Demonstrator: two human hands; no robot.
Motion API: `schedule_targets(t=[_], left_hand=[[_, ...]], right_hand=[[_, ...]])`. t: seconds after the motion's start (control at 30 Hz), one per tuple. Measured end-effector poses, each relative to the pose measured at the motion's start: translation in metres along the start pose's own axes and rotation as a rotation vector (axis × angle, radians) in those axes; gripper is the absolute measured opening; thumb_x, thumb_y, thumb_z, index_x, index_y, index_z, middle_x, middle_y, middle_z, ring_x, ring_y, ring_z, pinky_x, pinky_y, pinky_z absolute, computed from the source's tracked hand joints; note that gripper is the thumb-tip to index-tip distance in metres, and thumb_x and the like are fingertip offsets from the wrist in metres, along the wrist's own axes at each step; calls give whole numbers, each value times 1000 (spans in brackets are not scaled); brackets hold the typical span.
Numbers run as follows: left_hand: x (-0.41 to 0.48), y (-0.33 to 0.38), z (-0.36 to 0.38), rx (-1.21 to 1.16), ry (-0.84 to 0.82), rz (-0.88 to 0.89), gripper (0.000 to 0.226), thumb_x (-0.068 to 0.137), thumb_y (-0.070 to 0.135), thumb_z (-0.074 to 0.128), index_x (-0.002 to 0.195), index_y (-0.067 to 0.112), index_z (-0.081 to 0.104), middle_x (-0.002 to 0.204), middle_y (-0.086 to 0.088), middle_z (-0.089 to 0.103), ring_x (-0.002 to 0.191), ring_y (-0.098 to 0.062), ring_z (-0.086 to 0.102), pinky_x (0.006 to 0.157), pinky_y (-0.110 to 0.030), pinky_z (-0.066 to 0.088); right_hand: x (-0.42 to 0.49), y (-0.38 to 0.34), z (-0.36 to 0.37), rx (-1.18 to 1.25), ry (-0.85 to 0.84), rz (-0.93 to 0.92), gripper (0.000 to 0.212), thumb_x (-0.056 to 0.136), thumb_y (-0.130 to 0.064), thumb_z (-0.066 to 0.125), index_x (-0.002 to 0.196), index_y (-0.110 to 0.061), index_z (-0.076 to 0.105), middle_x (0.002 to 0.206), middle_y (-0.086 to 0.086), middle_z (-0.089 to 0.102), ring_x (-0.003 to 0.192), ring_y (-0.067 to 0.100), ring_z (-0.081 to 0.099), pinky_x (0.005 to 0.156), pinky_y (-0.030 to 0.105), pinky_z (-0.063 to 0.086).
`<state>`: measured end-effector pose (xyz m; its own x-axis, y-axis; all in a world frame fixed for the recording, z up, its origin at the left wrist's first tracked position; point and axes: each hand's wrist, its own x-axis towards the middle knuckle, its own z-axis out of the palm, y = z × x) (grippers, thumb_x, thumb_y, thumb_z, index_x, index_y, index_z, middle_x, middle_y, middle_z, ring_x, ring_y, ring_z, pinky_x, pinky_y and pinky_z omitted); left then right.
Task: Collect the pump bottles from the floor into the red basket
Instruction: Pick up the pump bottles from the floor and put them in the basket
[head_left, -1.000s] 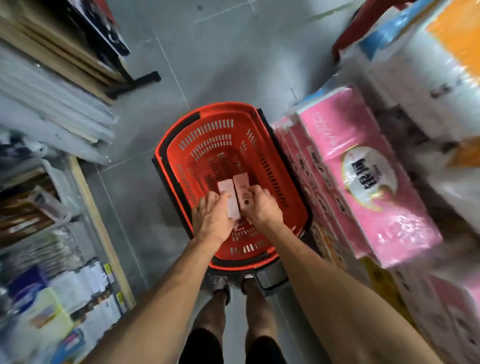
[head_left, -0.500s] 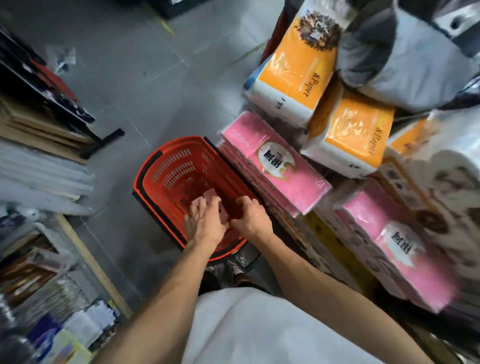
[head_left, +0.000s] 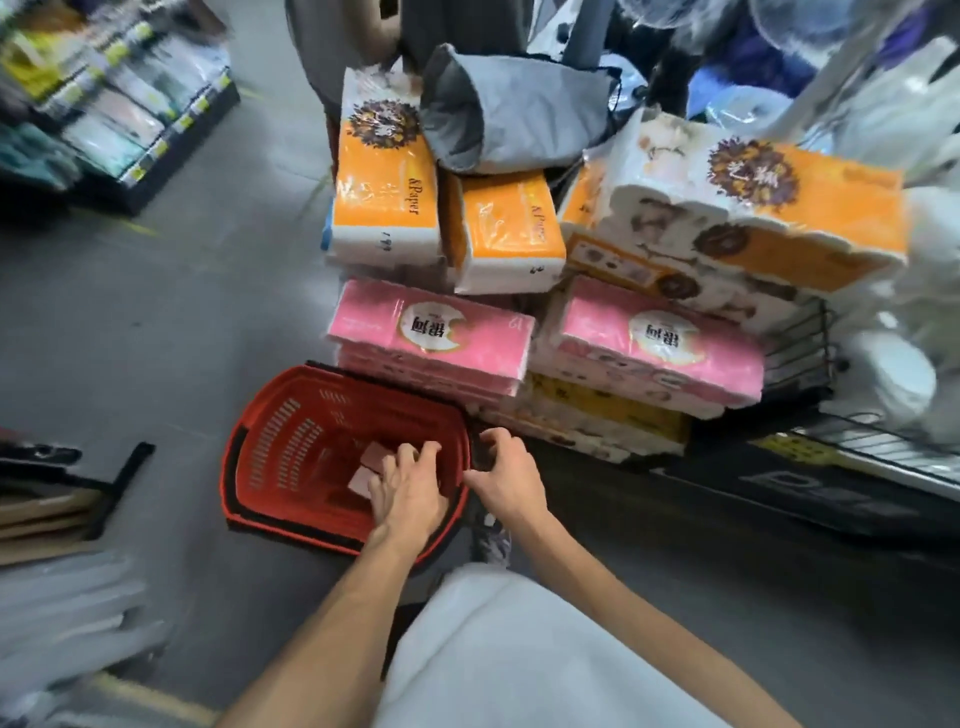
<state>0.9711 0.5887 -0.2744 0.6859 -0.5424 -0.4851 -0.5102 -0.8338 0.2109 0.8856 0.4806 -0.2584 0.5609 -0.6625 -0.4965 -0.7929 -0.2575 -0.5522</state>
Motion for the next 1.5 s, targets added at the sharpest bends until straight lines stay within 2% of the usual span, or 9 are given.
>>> schedule_targets(t=[0.2, 0.33, 0.47, 0.77, 1.0, 1.1, 1.2, 1.37, 1.5], left_hand=[[0, 46, -1, 46, -53, 284, 72, 86, 31, 73, 147, 34, 36, 137, -2, 45, 126, -29, 45, 102, -45, 41], [-5, 117, 2, 158, -64, 477, 74, 83, 31, 73, 149, 34, 37, 138, -2, 46, 125, -28, 46, 103, -45, 42], [-32, 203, 15, 207, -111, 641, 72, 89, 32, 72, 150, 32, 35, 144, -5, 46, 130, -29, 47, 106, -49, 44], [-115, 328, 64, 264, -184, 952, 69, 90, 30, 74, 149, 33, 38, 148, -4, 46, 132, -25, 48, 106, -44, 47], [-155, 397, 95, 382, -244, 1108, 74, 89, 28, 75, 151, 34, 35, 148, -3, 46, 133, -25, 48, 105, -43, 47], [-166, 432, 109, 439, -272, 1195, 75, 89, 29, 75, 151, 35, 34, 148, -3, 44, 134, -26, 45, 106, -46, 46], [-176, 472, 122, 501, -295, 1294, 73, 88, 30, 74, 150, 34, 35, 145, -4, 45, 133, -27, 45, 103, -47, 45], [-194, 543, 143, 501, -379, 1367, 70, 88, 34, 70, 149, 32, 37, 141, -5, 47, 131, -28, 46, 102, -48, 46], [-212, 594, 159, 548, -387, 1463, 68, 88, 33, 67, 149, 31, 37, 137, -6, 48, 130, -30, 46, 102, -48, 45]], right_hand=[[-28, 43, -41, 273, 201, 186, 56, 81, -33, 74, 132, -31, 52, 128, -3, 55, 115, 19, 57, 96, 40, 52], [-52, 89, -78, 399, 390, 296, 47, 83, -31, 74, 125, -33, 53, 123, -5, 56, 113, 18, 58, 97, 40, 53], [-80, 142, -118, 519, 539, 396, 51, 86, -28, 75, 131, -33, 51, 128, -4, 53, 117, 19, 57, 99, 41, 52], [-164, 271, -188, 694, 814, 576, 48, 88, -23, 74, 131, -29, 54, 126, -2, 54, 116, 20, 55, 89, 32, 46], [-212, 341, -214, 843, 1019, 754, 41, 85, -20, 75, 121, -29, 58, 119, -3, 55, 109, 22, 60, 90, 39, 54], [-227, 362, -223, 885, 1060, 830, 41, 87, -22, 74, 124, -30, 57, 120, -4, 55, 105, 20, 60, 80, 30, 46], [-240, 382, -231, 900, 1117, 887, 41, 86, -24, 73, 124, -30, 57, 121, -5, 56, 107, 19, 59, 81, 28, 43], [-263, 419, -256, 905, 1214, 1029, 41, 83, -25, 72, 121, -31, 58, 120, -4, 60, 108, 19, 61, 85, 30, 50], [-283, 446, -275, 917, 1286, 1115, 44, 84, -26, 74, 125, -29, 58, 123, -3, 60, 112, 19, 60, 82, 28, 43]])
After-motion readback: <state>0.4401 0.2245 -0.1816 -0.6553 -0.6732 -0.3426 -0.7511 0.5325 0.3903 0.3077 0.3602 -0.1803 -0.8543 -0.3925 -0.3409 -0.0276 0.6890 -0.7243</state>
